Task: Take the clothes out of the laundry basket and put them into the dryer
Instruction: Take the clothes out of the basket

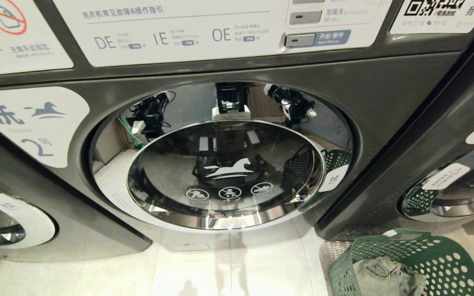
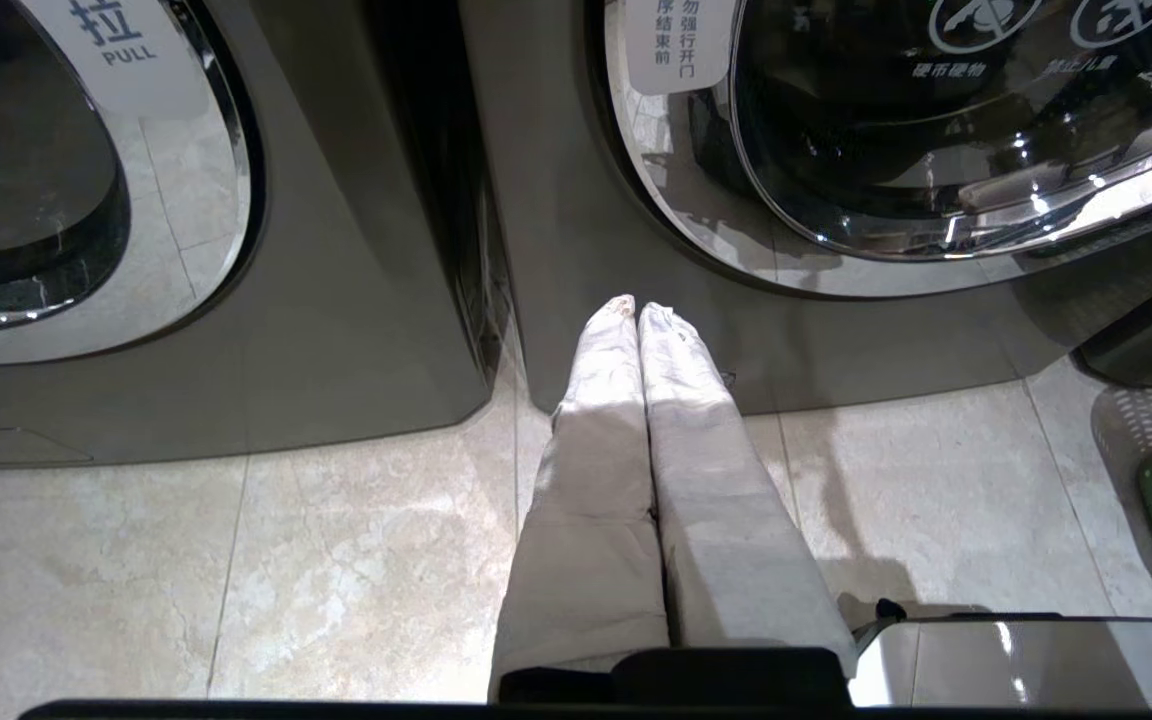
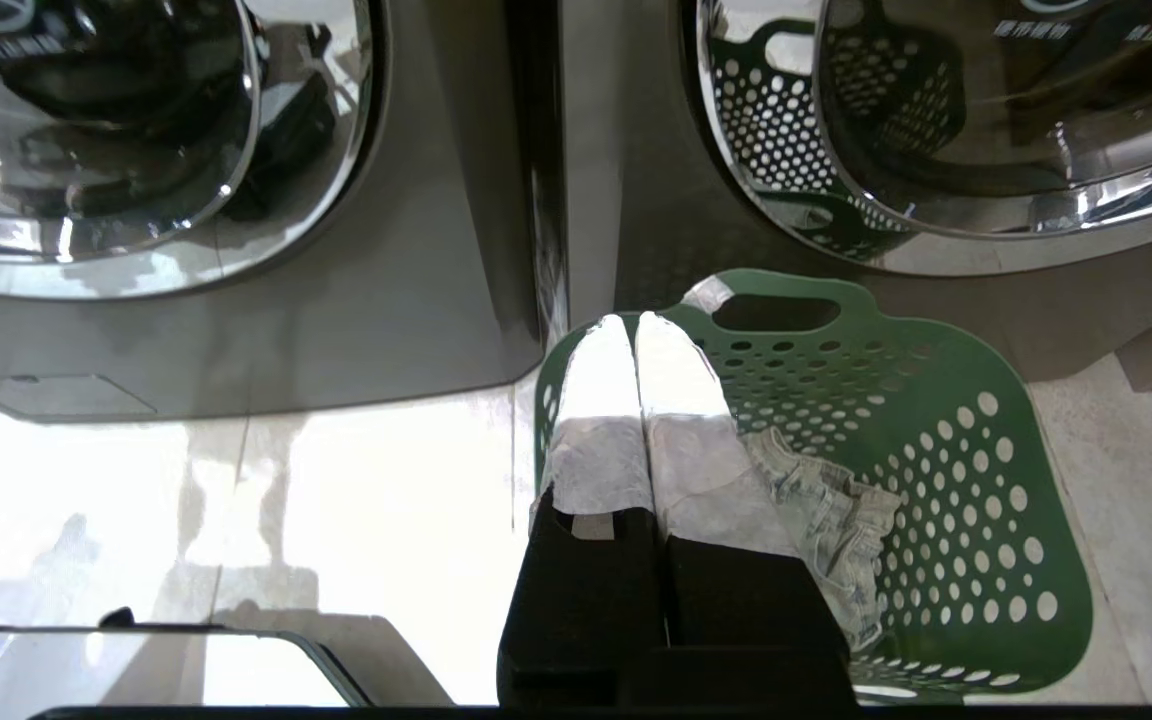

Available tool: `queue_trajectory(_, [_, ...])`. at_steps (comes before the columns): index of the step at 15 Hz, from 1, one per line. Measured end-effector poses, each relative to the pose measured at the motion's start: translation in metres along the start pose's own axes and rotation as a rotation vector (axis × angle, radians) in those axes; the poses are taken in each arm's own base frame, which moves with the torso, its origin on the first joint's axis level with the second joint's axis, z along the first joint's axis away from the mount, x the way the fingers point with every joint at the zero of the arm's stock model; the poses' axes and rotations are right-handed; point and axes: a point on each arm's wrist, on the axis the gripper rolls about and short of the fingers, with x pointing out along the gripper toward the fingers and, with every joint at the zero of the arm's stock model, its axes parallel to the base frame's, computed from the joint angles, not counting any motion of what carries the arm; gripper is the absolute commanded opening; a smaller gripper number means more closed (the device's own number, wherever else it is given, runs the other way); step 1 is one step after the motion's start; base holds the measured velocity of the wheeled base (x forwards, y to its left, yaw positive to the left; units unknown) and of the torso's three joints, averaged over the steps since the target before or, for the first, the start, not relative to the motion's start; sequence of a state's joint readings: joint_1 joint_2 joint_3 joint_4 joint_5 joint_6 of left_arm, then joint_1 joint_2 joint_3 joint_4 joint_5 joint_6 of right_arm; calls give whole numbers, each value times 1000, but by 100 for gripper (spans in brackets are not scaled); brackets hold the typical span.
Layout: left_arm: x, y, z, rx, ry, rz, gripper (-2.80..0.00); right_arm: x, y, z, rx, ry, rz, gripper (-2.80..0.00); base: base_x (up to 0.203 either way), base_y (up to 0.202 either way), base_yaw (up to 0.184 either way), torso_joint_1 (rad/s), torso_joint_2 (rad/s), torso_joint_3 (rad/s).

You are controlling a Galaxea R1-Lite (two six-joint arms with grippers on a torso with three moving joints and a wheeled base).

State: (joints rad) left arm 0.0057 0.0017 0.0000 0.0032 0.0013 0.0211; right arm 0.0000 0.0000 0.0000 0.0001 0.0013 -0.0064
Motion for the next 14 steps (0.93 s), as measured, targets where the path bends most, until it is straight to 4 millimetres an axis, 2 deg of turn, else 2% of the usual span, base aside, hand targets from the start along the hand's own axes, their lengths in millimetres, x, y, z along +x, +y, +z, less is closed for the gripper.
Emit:
queue_trajectory(5, [0,0,0,0,0,0,-280,0,0,0,-27,4,5,-280,0,0,0,3,2,-182])
queue_trajectory(8, [0,0,0,0,0,0,-280,-3,0,3,-16,37,-26,-280,0,0,0,2,0,-37])
queue_trajectory(11, [0,0,0,-1,0,0,-280,-11,-1,38,53,104,-74,-280,0,0,0,0,0,0])
queue_trajectory(13, [0,0,0,-1,0,0,-280,0,-2,59,167,232,-119,-280,0,0,0,0,0,0])
queue_trajectory(14, [0,0,0,-1,0,0,-280,9,-3,63,223,312,-156,-280,0,0,0,0,0,0])
